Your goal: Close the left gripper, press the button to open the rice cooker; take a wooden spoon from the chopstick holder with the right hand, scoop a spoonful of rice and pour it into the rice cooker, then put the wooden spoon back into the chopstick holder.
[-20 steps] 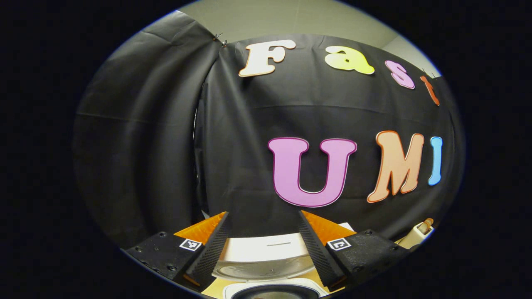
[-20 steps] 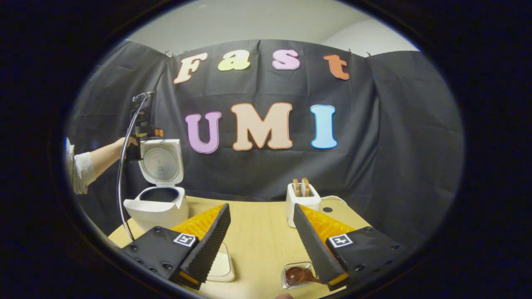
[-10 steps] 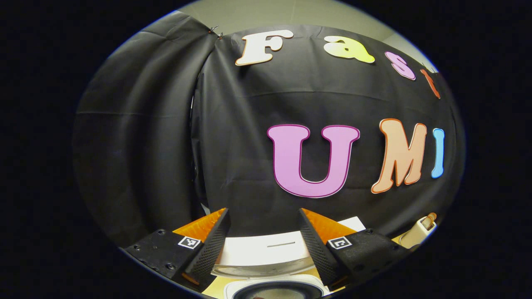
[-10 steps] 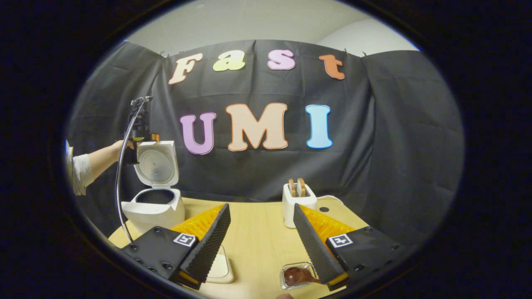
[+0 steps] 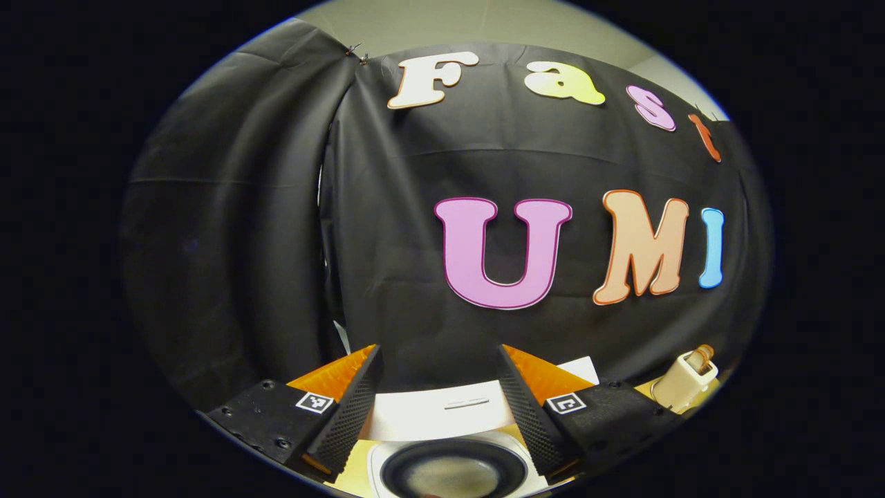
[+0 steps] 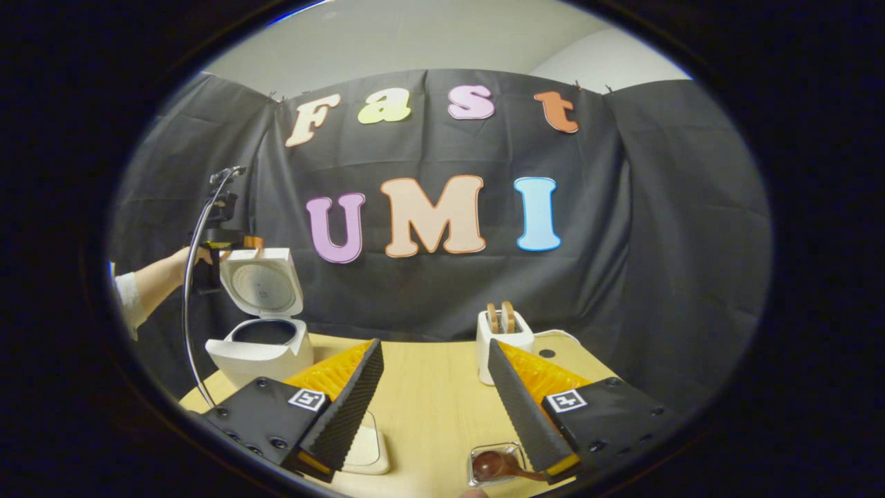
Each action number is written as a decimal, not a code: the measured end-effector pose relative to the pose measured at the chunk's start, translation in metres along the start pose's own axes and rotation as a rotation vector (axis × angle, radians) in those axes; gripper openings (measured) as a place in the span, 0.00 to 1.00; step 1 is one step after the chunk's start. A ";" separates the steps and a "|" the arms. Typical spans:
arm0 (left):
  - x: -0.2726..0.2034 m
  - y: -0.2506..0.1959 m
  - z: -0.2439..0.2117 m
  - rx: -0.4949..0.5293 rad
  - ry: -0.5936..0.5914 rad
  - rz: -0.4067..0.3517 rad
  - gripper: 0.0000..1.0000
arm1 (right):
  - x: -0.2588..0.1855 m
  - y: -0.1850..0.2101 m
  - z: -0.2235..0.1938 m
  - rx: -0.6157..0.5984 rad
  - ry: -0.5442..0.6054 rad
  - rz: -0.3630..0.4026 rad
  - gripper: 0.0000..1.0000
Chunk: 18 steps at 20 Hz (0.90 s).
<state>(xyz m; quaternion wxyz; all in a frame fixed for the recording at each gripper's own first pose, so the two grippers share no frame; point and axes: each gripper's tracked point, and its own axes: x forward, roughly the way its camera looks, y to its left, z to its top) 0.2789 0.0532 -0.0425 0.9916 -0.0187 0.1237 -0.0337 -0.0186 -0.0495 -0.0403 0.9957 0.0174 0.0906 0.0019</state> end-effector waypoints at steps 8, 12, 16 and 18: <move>-0.051 -0.011 -0.043 -0.022 0.057 -0.027 0.95 | 0.006 -0.005 0.010 0.004 -0.032 0.049 0.99; -0.069 -0.017 -0.068 -0.038 0.095 -0.040 0.95 | 0.008 -0.009 0.014 -0.011 -0.042 0.063 0.99; -0.085 -0.020 -0.092 -0.051 0.134 -0.044 0.95 | 0.009 -0.013 0.014 -0.009 -0.045 0.072 1.00; -0.091 -0.023 -0.107 -0.053 0.156 -0.043 0.95 | 0.010 -0.018 0.012 -0.022 -0.042 0.065 1.00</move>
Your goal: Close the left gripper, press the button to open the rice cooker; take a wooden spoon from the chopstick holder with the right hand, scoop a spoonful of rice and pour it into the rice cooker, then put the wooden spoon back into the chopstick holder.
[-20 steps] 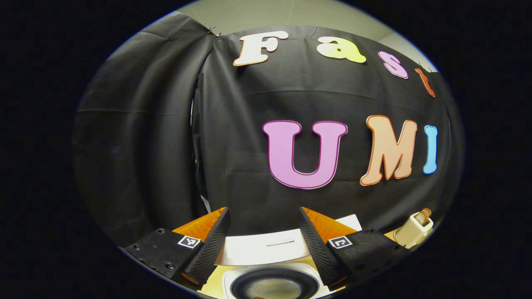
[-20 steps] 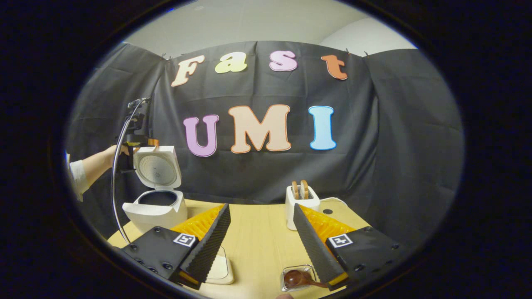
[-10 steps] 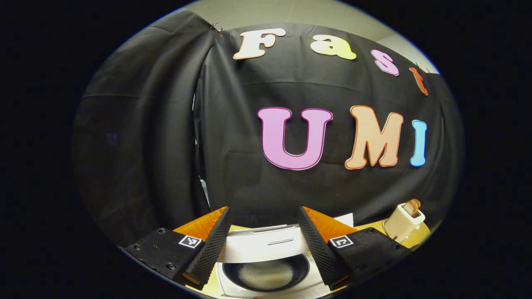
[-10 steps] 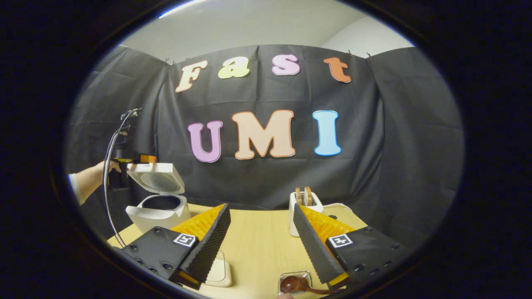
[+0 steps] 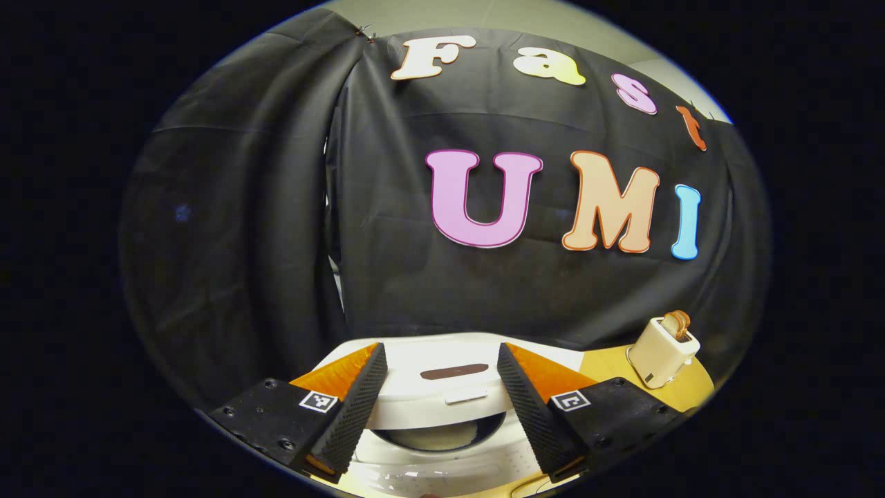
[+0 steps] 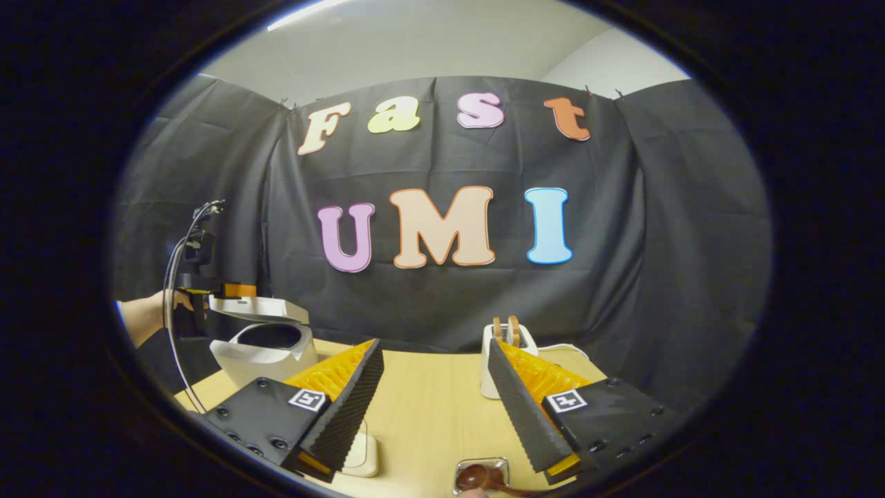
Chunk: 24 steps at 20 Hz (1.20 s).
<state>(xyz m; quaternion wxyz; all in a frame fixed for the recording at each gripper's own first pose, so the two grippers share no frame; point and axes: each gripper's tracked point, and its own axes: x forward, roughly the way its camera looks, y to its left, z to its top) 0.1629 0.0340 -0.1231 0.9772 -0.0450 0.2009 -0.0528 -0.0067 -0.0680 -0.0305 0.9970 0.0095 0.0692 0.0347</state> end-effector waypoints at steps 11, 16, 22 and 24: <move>-0.003 -0.001 -0.087 0.037 0.125 0.034 0.95 | 0.006 0.000 0.001 0.004 -0.002 -0.002 1.00; 0.004 -0.002 -0.102 0.043 0.161 0.077 0.96 | 0.006 -0.006 -0.001 -0.021 -0.008 -0.014 1.00; -0.004 -0.001 -0.098 0.033 0.110 0.097 0.96 | 0.008 -0.016 -0.006 0.021 -0.022 -0.009 0.94; -0.019 -0.002 -0.086 -0.012 0.065 0.120 0.96 | 0.010 -0.021 -0.003 0.042 -0.036 -0.009 0.94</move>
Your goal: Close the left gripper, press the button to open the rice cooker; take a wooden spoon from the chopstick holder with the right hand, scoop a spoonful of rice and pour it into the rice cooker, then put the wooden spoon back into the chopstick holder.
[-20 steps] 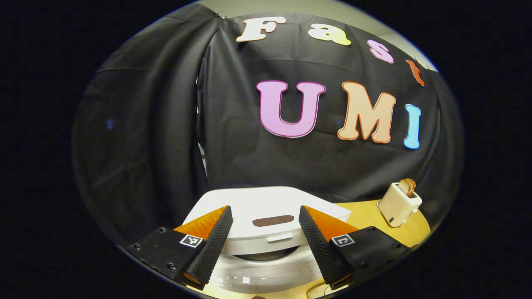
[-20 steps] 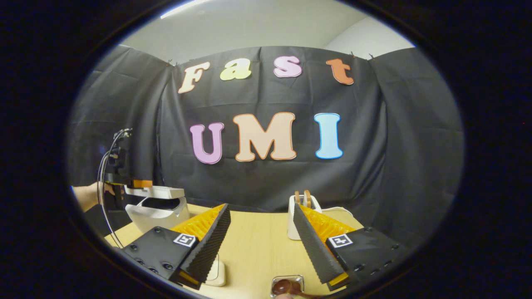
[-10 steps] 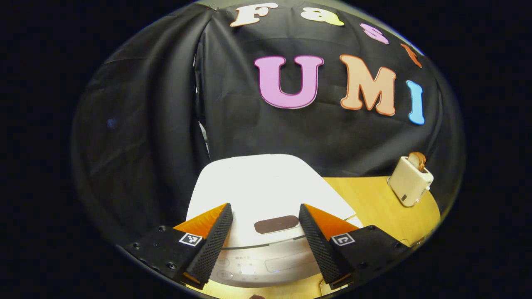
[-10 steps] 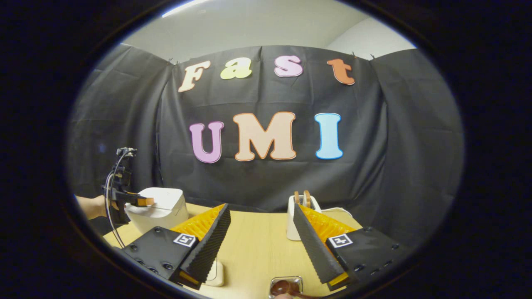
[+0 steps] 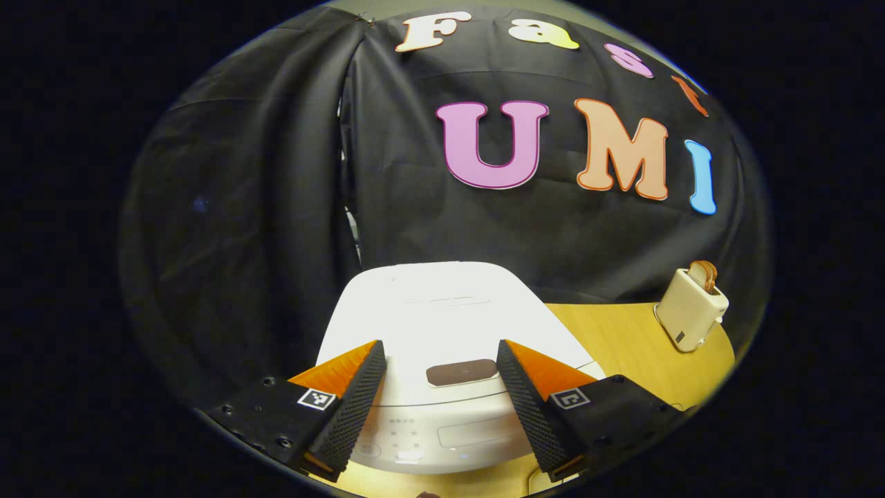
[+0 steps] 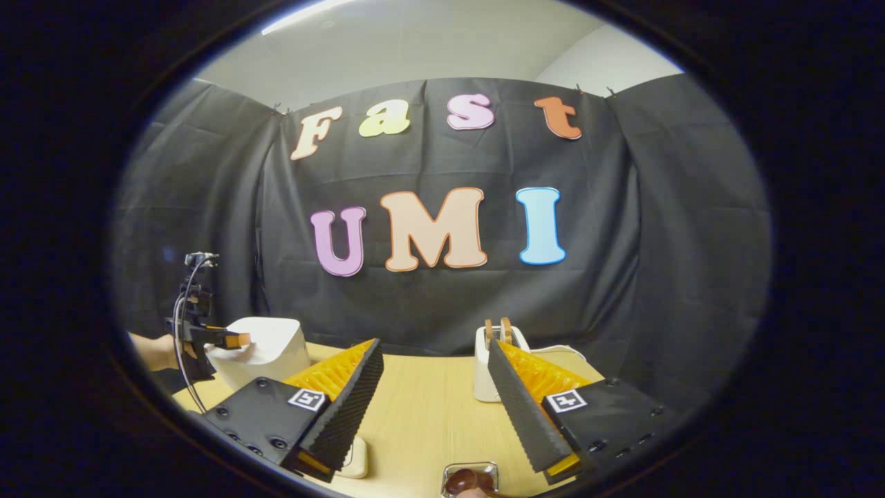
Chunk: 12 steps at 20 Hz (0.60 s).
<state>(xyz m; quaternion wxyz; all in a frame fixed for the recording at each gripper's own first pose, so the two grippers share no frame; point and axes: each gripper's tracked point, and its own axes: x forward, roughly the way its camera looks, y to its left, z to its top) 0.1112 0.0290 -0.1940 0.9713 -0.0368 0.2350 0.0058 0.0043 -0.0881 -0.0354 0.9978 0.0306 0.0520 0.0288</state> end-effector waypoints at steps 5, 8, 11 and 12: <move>-0.076 -0.015 0.055 -0.031 -0.259 0.020 0.96 | 0.005 -0.002 0.005 0.052 -0.038 -0.015 0.98; -0.115 -0.033 0.069 0.022 -0.321 0.000 0.95 | 0.007 0.002 0.009 0.046 -0.055 -0.002 0.94; -0.152 -0.044 0.074 0.034 -0.358 -0.008 0.95 | 0.008 0.010 0.004 0.040 -0.045 0.003 1.00; -0.162 -0.049 0.078 0.049 -0.382 -0.011 0.96 | 0.006 0.011 0.004 0.033 -0.050 -0.002 1.00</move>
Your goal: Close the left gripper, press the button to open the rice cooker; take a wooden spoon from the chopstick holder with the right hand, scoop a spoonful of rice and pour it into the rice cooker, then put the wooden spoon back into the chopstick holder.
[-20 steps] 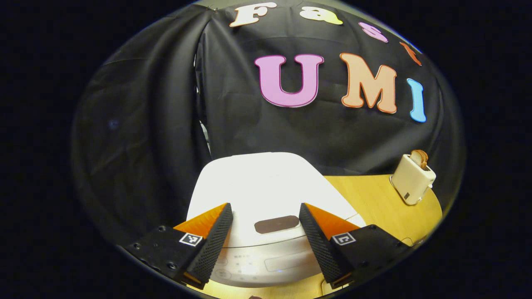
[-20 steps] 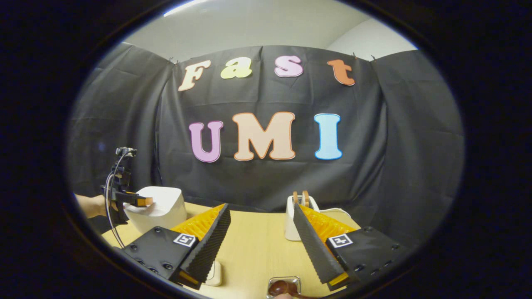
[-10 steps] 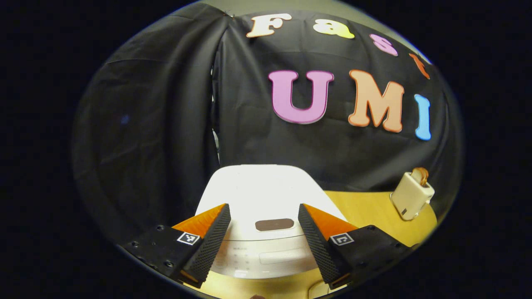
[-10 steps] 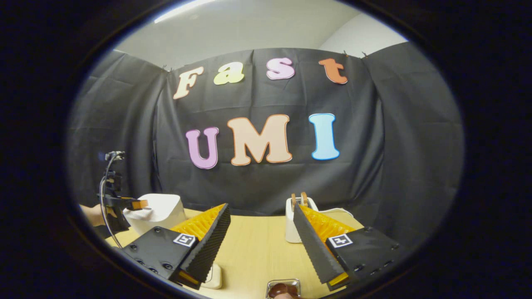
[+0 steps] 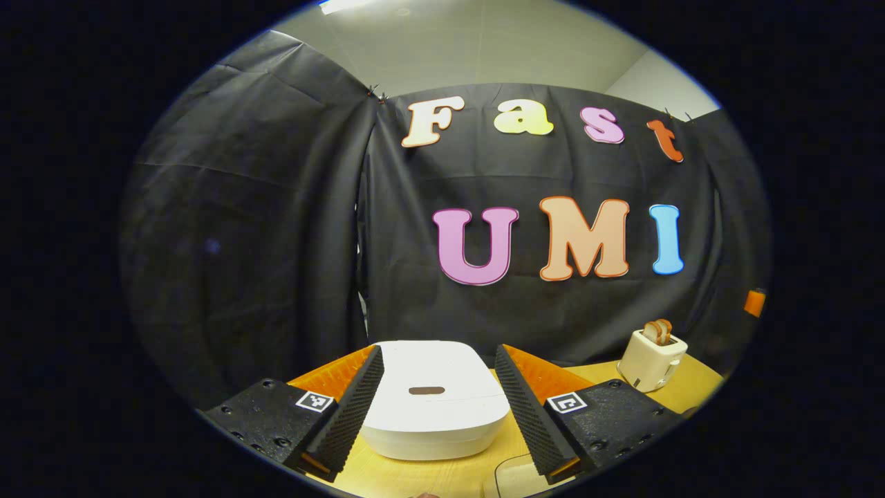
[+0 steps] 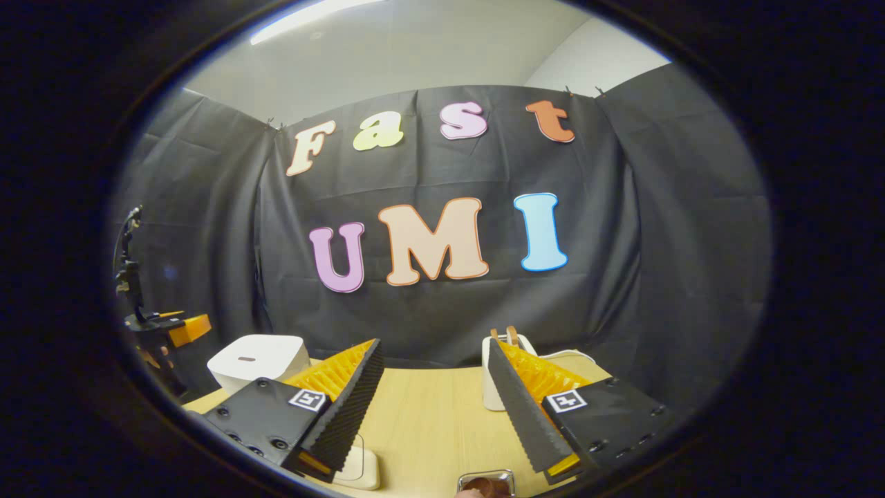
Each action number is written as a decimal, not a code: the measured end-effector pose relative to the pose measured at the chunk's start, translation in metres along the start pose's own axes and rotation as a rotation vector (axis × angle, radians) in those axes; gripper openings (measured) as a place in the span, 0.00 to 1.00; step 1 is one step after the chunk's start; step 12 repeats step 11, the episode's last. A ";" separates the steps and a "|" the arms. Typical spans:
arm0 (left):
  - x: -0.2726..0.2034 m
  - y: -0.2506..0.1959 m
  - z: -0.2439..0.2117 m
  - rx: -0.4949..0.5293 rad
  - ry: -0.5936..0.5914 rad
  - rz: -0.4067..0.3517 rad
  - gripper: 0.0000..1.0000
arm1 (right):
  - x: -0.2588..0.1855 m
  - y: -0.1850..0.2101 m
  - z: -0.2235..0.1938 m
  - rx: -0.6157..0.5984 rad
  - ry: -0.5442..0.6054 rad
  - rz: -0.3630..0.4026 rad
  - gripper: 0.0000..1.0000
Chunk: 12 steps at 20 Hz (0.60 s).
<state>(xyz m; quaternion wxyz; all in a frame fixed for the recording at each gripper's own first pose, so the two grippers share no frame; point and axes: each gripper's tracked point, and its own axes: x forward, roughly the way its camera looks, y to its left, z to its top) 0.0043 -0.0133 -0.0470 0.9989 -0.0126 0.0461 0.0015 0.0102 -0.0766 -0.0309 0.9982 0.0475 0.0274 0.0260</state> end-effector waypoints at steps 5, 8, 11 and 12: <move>-0.025 -0.014 0.012 0.088 -0.028 -0.054 0.95 | -0.014 0.010 0.004 -0.027 -0.018 -0.026 1.00; -0.038 -0.020 0.016 0.057 -0.035 -0.093 0.95 | -0.028 0.015 0.009 -0.029 -0.033 -0.051 1.00; -0.047 -0.018 0.017 0.041 -0.035 -0.115 0.96 | -0.039 0.021 0.010 -0.044 -0.036 -0.059 1.00; -0.047 -0.018 0.017 0.041 -0.035 -0.115 0.96 | -0.039 0.021 0.010 -0.044 -0.036 -0.059 1.00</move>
